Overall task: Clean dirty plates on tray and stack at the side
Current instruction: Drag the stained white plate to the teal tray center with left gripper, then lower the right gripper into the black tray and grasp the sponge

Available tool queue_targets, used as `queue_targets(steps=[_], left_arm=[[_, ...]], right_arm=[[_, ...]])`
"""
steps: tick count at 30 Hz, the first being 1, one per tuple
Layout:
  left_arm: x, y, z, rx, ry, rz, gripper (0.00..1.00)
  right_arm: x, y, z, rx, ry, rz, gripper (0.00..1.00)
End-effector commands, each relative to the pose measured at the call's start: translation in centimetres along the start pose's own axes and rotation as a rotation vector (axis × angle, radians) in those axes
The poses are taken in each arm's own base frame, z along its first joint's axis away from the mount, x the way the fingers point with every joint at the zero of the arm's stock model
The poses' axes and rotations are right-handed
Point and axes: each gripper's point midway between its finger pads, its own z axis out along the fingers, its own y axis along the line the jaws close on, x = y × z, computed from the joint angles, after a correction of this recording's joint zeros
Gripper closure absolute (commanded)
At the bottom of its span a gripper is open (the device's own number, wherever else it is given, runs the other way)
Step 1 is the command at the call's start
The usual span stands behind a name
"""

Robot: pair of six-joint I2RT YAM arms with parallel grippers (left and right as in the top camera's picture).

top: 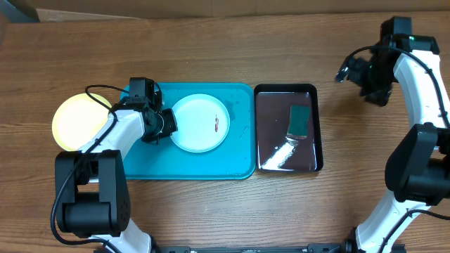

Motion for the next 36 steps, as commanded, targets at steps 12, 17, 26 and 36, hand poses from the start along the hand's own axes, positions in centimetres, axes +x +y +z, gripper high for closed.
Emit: queue_targets(steps=[12, 17, 26, 36], left_arm=[[0.6, 0.2, 0.6, -0.009, 0.015, -0.017, 0.85], [0.6, 0.3, 0.6, -0.010, 0.019, -0.018, 0.87], [0.8, 0.3, 0.6, -0.013, 0.025, -0.019, 0.87], [0.8, 0.3, 0.6, -0.013, 0.026, -0.019, 0.87]], right_arm=[[8.0, 4.5, 0.5, 0.040, 0.220, -0.215, 0.23], [9.5, 5.9, 2.0, 0.130, 0.195, -0.331, 0.24], [10.8, 7.0, 6.1, 0.206, 0.125, -0.463, 0.23], [10.6, 4.8, 8.9, 0.275, 0.071, -0.449, 0.23]])
